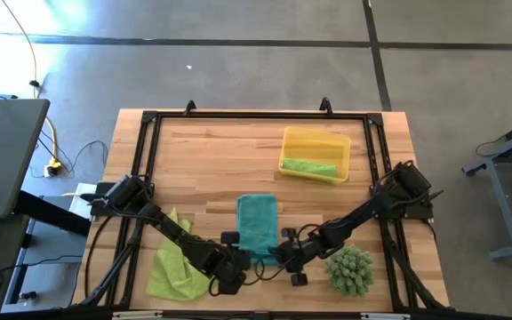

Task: Roll microfiber towels into tight, uniform cylinder then place into a basket
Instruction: Roll the blue microfiber towel

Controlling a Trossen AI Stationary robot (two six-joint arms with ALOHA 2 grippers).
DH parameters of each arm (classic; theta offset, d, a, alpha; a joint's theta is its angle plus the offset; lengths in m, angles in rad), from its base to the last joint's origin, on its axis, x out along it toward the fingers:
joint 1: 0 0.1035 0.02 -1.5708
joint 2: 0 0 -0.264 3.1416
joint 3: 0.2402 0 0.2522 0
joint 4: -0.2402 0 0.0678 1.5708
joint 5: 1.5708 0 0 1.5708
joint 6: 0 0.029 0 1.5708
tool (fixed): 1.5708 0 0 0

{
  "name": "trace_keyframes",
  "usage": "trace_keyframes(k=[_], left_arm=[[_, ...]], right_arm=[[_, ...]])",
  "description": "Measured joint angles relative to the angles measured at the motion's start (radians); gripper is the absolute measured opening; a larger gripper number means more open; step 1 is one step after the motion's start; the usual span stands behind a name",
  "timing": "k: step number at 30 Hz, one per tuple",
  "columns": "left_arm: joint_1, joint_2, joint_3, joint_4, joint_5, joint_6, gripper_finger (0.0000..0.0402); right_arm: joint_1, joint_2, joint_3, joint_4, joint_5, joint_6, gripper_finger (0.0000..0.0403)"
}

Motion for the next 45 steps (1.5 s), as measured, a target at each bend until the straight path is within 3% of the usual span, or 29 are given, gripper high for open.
trace_keyframes(k=[6, 14, 26, 36, 40, 45], left_arm=[[-0.002, 0.001, -0.001, 0.002, 0.005, -0.082, 0.0106], [-0.002, 0.002, -0.001, 0.003, 0.014, -0.120, 0.0102], [-0.003, 0.003, -0.002, 0.019, 0.037, -0.200, 0.0102], [-0.004, 0.003, -0.002, 0.062, 0.078, -0.203, 0.0101], [-0.004, -0.006, -0.004, 0.062, 0.076, -0.219, 0.0101], [-0.004, -0.019, -0.006, 0.067, 0.079, -0.226, 0.0101]], right_arm=[[0.018, -0.019, 0.000, 0.004, -0.002, -0.120, 0.0122], [0.053, -0.009, 0.001, 0.074, 0.132, -0.264, 0.0122], [0.043, 0.045, 0.001, 0.098, 0.159, -0.265, 0.0124], [0.021, 0.045, 0.001, 0.035, 0.158, -0.188, 0.0190], [0.017, 0.045, 0.003, -0.002, 0.163, -0.148, 0.0168], [0.017, 0.045, 0.003, -0.018, 0.193, -0.141, 0.0100]])
